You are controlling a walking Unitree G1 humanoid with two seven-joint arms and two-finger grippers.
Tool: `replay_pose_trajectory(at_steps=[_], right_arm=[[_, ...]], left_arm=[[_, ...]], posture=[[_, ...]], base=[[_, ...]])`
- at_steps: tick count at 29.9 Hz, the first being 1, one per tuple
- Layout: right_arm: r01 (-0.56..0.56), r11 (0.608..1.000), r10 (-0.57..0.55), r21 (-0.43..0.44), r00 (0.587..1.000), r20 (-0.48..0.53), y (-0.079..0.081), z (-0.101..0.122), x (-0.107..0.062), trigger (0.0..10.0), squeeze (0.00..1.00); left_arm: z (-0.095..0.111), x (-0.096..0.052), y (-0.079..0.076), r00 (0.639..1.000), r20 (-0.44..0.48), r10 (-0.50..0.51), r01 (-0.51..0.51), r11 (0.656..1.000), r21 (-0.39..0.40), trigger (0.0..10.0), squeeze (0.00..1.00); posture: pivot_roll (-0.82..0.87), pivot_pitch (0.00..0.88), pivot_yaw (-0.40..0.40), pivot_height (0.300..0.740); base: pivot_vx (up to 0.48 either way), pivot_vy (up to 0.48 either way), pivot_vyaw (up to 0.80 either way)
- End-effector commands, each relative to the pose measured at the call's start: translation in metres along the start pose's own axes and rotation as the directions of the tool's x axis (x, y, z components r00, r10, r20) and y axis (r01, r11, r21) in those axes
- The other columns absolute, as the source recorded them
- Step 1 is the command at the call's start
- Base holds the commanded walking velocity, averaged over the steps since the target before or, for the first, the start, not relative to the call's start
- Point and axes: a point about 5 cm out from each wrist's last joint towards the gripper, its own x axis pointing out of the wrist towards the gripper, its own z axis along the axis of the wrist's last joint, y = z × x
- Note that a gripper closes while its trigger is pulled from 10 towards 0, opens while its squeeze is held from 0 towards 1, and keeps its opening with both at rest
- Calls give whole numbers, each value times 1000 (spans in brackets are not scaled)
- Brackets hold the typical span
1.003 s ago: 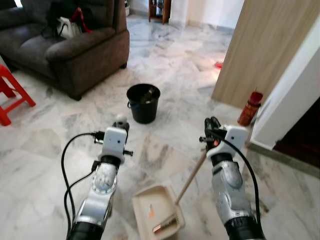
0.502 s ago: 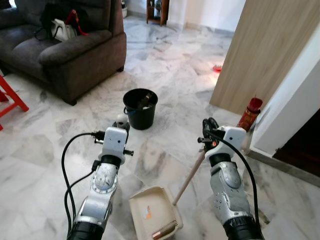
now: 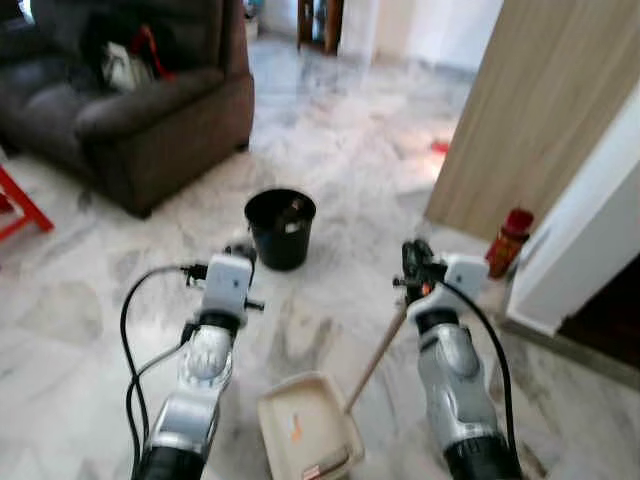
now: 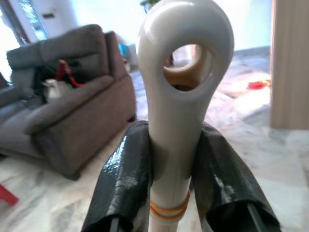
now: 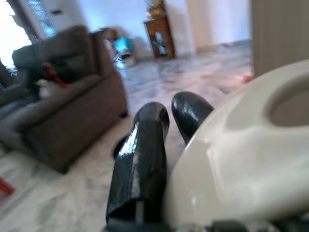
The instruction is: Sweep floor
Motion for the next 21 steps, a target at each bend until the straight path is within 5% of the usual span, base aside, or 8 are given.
replay_pose_trajectory(at_steps=[1, 21], right_arm=[[-9, 1000, 8, 11, 999, 51, 4, 12, 5, 10000, 0], [4, 1000, -5, 11, 999, 50, 2, 12, 4, 10000, 0]], left_arm=[[15, 4, 0, 998, 70, -2, 2, 1000, -9, 10000, 0], [16, 6, -1, 998, 70, -9, 10, 1000, -11, 10000, 0]], posture=[[50, 0, -24, 740], [46, 0, -22, 740]], base=[[330, 0, 0], [329, 0, 0]])
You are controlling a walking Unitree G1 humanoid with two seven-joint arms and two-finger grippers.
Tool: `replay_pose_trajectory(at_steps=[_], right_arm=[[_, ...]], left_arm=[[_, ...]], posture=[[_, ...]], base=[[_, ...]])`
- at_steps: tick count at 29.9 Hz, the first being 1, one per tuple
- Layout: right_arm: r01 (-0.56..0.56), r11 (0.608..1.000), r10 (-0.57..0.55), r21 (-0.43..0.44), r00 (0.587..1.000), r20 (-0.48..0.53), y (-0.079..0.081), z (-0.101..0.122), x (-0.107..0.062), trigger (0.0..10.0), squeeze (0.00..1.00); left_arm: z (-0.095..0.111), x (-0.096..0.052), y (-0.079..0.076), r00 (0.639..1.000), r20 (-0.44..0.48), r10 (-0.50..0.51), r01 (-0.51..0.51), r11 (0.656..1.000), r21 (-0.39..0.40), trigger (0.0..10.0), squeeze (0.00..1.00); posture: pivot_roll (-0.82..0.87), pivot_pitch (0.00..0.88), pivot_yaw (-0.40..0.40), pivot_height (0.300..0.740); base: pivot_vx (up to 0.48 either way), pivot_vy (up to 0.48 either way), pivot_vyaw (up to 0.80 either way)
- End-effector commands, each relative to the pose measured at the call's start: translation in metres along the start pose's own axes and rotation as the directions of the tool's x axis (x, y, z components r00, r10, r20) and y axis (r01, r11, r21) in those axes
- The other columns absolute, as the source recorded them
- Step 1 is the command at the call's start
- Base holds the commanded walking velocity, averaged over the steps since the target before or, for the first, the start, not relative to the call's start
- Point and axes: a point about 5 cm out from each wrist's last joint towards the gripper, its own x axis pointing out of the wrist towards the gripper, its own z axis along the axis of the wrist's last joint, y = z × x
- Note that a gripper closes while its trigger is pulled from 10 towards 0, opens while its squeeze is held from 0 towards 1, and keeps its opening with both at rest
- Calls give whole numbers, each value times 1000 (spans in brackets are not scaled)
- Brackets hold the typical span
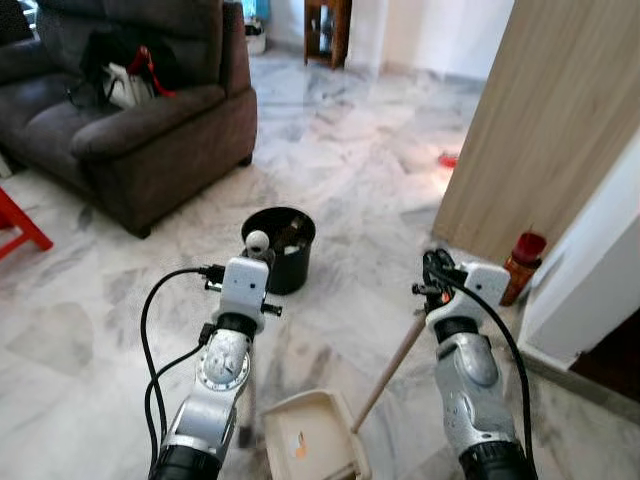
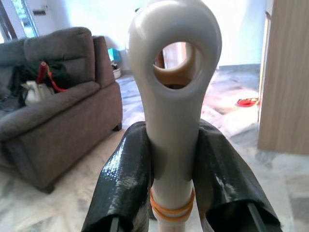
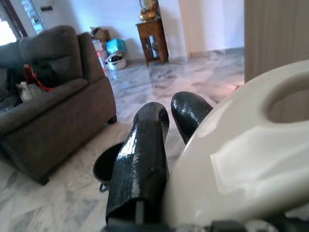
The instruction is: Sweep floor
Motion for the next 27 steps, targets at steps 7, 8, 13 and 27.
replay_pose_trajectory(at_steps=[7, 8, 13, 27], right_arm=[[-19, 1000, 18, 12, 998, 57, 7, 13, 5, 10000, 0], [-18, 1000, 17, 12, 998, 57, 8, 13, 5, 10000, 0], [-15, 1000, 14, 15, 998, 58, 8, 13, 5, 10000, 0], [-18, 1000, 17, 7, 998, 59, 8, 13, 6, 10000, 0]], left_arm=[[13, 5, 5, 998, 62, 5, -7, 1000, 29, 10000, 0], [13, 6, 5, 998, 63, 5, -7, 1000, 29, 10000, 0], [14, 6, 6, 998, 64, 5, -7, 1000, 29, 10000, 0], [15, 8, 5, 998, 68, 4, -5, 1000, 28, 10000, 0]], posture=[[46, 0, -18, 740], [45, 0, -17, 740], [46, 0, -14, 740], [48, 0, -14, 740]], base=[[329, 0, 0], [330, 0, 0], [329, 0, 0], [330, 0, 0]])
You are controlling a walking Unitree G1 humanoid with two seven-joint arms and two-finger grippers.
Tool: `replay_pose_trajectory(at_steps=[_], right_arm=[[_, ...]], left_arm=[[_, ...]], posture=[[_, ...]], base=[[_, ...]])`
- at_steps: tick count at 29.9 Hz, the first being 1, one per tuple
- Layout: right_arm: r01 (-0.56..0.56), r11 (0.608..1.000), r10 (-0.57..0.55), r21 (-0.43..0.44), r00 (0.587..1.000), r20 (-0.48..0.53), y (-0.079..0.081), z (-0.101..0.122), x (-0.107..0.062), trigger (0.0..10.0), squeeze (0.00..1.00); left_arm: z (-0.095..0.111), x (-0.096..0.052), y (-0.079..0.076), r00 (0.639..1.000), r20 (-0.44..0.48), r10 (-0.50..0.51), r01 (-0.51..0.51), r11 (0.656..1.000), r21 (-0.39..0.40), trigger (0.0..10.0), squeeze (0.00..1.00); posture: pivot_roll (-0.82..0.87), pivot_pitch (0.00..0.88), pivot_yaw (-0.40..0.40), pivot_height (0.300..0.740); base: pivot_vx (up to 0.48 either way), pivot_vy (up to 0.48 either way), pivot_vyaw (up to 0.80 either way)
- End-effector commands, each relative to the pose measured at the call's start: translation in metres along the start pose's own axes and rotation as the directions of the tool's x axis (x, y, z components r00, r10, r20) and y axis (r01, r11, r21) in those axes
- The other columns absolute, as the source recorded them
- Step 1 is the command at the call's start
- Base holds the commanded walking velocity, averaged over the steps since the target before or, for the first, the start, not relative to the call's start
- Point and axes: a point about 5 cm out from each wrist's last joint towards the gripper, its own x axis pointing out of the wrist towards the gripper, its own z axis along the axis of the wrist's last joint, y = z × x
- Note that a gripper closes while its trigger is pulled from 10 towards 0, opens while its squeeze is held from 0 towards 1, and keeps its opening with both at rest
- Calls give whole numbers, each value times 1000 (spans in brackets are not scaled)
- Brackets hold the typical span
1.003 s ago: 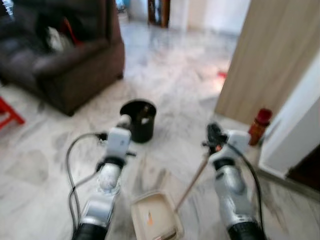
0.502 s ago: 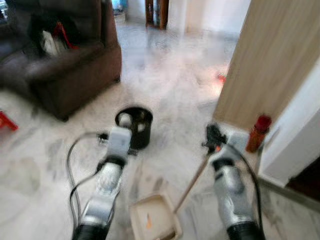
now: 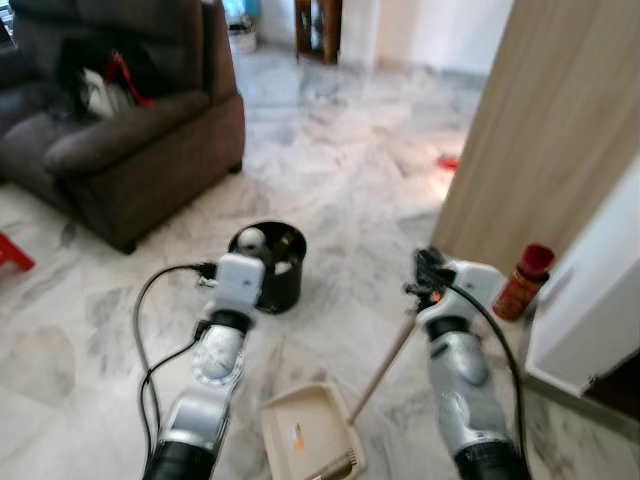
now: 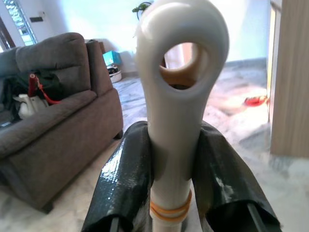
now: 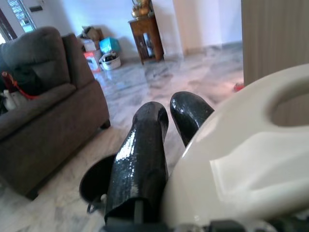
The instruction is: Sweep floor
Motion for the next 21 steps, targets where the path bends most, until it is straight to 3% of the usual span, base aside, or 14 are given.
replay_pose_trajectory(at_steps=[1, 21], right_arm=[[-38, 999, 37, 8, 997, 60, 12, 12, 5, 10000, 0], [-60, 998, 60, 0, 996, 62, 17, 12, 7, 10000, 0]], left_arm=[[12, 4, 6, 998, 58, 12, -13, 1000, 9, 10000, 0], [12, 3, 4, 998, 61, 7, -8, 1000, 10, 10000, 0]], posture=[[48, 0, -14, 740], [57, 0, -16, 740]], base=[[326, 0, 0], [332, 0, 0]])
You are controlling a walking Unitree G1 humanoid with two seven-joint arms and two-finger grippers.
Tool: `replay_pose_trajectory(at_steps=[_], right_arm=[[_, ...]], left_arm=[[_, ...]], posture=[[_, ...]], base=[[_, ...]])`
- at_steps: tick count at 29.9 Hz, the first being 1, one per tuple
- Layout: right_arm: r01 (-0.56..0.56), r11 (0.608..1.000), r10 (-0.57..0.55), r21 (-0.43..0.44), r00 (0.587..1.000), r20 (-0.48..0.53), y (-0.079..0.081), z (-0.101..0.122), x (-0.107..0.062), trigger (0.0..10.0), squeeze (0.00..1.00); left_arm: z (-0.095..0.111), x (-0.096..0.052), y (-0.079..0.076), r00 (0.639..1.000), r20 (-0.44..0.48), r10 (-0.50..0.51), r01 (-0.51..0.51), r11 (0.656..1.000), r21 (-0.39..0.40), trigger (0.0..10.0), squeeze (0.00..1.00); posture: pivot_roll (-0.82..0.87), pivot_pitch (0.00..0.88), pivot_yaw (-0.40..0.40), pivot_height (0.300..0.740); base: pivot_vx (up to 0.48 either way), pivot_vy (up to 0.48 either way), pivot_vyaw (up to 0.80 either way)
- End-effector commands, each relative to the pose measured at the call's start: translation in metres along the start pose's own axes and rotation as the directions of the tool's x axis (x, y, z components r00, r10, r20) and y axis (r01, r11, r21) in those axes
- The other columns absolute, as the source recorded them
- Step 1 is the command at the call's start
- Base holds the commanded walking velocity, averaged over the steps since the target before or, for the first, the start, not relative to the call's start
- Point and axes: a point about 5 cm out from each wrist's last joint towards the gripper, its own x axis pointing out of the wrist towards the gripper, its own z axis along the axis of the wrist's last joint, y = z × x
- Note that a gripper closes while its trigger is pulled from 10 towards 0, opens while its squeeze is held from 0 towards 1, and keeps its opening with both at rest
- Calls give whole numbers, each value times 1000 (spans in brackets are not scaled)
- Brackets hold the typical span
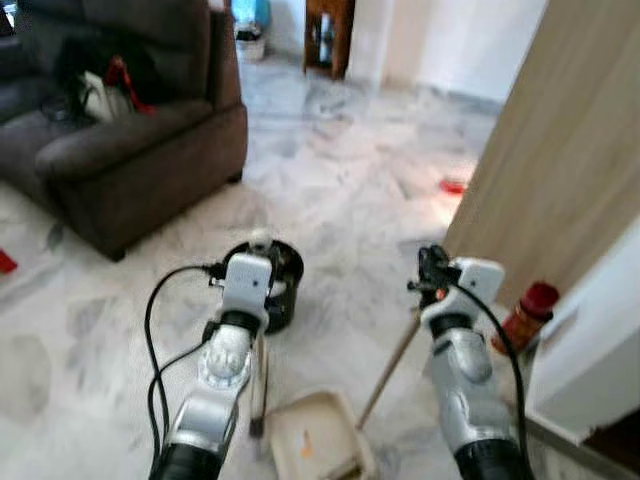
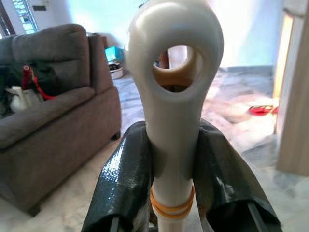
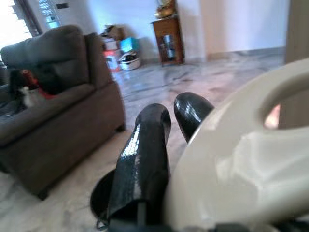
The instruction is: Sweep floor
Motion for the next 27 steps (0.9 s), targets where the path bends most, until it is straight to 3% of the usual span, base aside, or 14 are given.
replay_pose_trajectory(at_steps=[1, 22, 27], right_arm=[[21, 1000, -21, 3, 998, 61, -7, 13, 4, 10000, 0], [27, 1000, -28, 10, 998, 59, -8, 13, 5, 10000, 0], [28, 1000, -28, 11, 998, 59, -7, 13, 5, 10000, 0]], left_arm=[[14, 4, -3, 998, 68, -13, 11, 1000, 27, 10000, 0], [17, 6, -3, 997, 79, -19, 18, 1000, 22, 10000, 0], [19, 6, -6, 995, 92, -43, 41, 999, 15, 10000, 0]], posture=[[57, 0, -16, 740], [58, 0, -14, 740], [60, 0, -13, 740]], base=[[334, 0, 0], [335, 0, 0], [0, 0, 0]])
